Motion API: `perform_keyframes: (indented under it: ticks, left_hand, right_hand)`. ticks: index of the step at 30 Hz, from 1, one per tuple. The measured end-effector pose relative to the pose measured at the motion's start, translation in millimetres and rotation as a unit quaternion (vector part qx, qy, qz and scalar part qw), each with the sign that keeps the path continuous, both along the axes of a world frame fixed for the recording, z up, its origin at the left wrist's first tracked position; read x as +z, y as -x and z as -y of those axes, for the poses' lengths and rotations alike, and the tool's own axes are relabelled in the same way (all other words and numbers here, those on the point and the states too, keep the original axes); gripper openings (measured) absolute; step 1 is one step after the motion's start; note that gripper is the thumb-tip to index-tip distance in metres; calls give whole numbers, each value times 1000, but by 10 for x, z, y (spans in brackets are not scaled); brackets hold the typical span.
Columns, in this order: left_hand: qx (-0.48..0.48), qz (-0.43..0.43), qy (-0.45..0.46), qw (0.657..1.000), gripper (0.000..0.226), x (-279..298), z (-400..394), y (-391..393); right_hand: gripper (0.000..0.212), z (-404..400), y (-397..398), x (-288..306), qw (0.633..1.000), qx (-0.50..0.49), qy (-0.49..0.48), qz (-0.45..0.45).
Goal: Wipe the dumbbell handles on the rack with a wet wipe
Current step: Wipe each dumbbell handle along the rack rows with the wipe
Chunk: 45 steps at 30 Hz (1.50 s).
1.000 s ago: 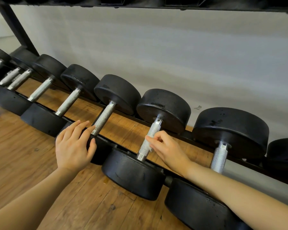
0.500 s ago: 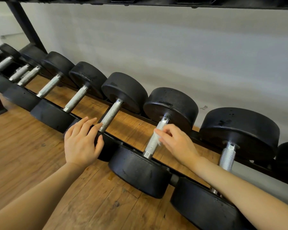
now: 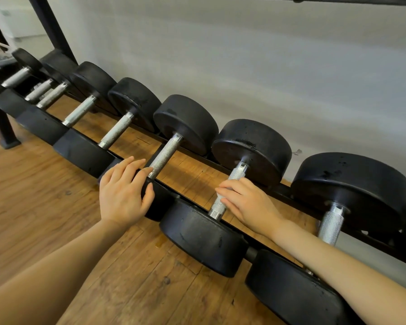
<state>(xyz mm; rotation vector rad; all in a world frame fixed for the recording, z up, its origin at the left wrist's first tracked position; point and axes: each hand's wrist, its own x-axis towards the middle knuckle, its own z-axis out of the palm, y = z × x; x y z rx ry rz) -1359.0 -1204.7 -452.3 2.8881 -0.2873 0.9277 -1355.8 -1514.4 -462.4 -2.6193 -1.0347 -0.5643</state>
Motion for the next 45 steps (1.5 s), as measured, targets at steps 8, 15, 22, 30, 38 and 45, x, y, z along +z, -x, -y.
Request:
perform_keyframes:
  ticks: [8,15,22,30,38,45]
  left_hand:
    - [3,-5,-1,1000,43,3,1,1]
    - [0,-5,1,1000,43,3,3,-2]
    - [0,3,-1,1000,42,0,9,5]
    - [5,-2,-8,1000,43,0,8,-3]
    - [18,-15,-21,1000,43,5,13,3]
    - [31,-32,-28,999,44,24,28,22]
  right_hand:
    - [41,-88,101,-17,999,6,-13,-33]
    - [41,7,87,-3,996,-8,-47,-75]
    - [45,-63,156,21,988,33,-29,-147]
    - [44,-48,191,-71,986,65,-9,-155]
    - [42,18,138,-91,989,57,-18,-137]
    - [43,54,99,-116,986,82,9,-143]
